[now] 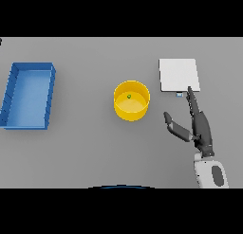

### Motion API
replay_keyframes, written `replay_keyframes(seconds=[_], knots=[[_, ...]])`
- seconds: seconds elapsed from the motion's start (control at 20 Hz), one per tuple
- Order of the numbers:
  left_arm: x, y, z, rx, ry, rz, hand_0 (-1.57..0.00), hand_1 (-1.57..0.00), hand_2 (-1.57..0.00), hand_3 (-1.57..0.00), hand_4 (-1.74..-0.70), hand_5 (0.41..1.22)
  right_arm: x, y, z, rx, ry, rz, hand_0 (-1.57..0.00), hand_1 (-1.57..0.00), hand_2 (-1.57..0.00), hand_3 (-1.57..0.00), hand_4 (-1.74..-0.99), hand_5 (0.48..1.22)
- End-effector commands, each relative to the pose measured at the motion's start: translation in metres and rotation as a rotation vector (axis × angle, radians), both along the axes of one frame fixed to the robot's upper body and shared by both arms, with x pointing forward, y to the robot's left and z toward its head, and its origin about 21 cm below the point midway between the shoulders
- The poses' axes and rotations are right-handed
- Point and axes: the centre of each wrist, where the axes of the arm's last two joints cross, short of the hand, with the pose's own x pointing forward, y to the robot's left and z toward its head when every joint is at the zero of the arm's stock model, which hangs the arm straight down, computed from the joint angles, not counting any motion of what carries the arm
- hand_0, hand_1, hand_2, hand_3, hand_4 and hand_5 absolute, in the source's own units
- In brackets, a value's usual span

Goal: Pick up the red beaker and tilt it to pour out 1 green nut into yellow bowl. Pick up the yellow bowl and place it on the metallic measuring scale.

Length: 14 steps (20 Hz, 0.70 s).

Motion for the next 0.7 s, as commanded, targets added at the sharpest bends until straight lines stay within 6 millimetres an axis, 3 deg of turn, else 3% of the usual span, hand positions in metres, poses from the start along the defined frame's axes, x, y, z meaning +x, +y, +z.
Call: replay_keyframes(seconds=[0.0, 0.3, 0.5, 0.65], knots=[[-0.004, 0.001, -0.011, -0.054, -0.003, 0.036, -1.57, -1.57, -1.57, -1.45, -1.74, 1.221, 0.002, 0.001, 0.001, -0.009, 0.009, 0.006, 0.0, 0.0, 0.0, 0.0, -1.209, 0.62], [-0.058, 0.016, -0.081, -0.196, 0.03, 0.18, -1.57, -1.57, -1.57, -1.45, -1.74, 1.221, 0.001, 0.001, 0.002, -0.023, 0.023, 0.023, 0.0, 0.0, 0.0, 0.0, -1.21, 0.66], [-0.091, 0.016, -0.111, -0.257, 0.071, 0.234, -1.57, -1.57, -1.57, -1.47, -1.74, 1.221, -0.002, -0.002, -0.001, -0.039, 0.002, 0.031, 0.0, 0.0, 0.0, 0.0, -1.214, 0.664], [-0.099, 0.008, -0.121, -0.278, 0.088, 0.25, -1.57, -1.57, -1.57, -1.52, -1.74, 1.199, -0.001, 0.001, -0.001, -0.043, 0.007, 0.036, 0.0, 0.0, 0.0, 0.0, -1.216, 0.667]])
